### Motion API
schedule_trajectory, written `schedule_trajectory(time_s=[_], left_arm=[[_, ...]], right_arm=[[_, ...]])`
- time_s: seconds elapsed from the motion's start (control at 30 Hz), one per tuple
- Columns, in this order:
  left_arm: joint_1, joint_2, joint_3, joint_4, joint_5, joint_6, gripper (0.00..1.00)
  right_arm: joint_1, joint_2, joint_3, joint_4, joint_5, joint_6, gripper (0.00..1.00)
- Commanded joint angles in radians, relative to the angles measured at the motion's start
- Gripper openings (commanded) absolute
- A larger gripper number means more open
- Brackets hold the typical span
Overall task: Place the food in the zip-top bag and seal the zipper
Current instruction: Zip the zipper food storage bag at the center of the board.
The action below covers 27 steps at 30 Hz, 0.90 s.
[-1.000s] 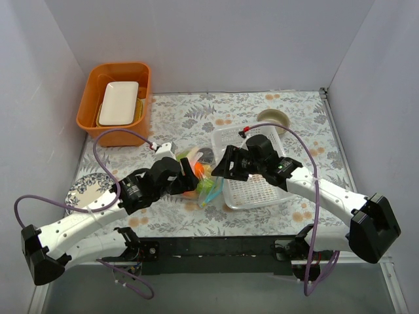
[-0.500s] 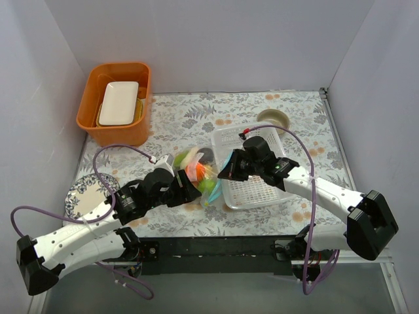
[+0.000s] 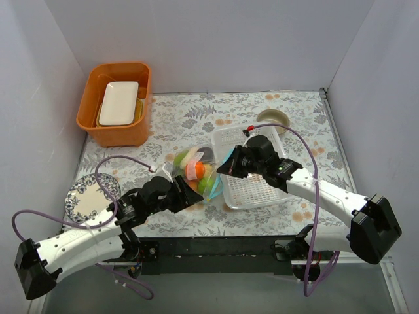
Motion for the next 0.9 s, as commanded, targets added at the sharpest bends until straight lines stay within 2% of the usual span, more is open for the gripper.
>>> schedule_trajectory(time_s=[0.0,0.43,0.6,0.73,0.87], left_arm=[[0.001,-0.065,-0.074,0.124,-0.005,-0.117,0.5],[0.001,-0.09,-0.295,0.489,0.003,-0.352,0.51],[0.001,-0.047,-0.35,0.629,-0.017,-0.429,0.5],[-0.002,0.036,-0.333,0.736,-0.037,-0.43,0.46],[-0.005,0.085,-0.319,0.788,-0.049,-0.427,0.37]], right_arm=[[-0.01,-0.039,-0.013,0.057,0.006,0.014,0.01],[-0.013,-0.054,-0.01,0.045,-0.008,0.01,0.01],[-0.013,-0.057,-0.014,0.045,-0.016,0.008,0.01],[-0.015,-0.059,-0.013,0.042,-0.024,0.005,0.01],[-0.013,-0.057,-0.011,0.032,-0.03,0.001,0.01]])
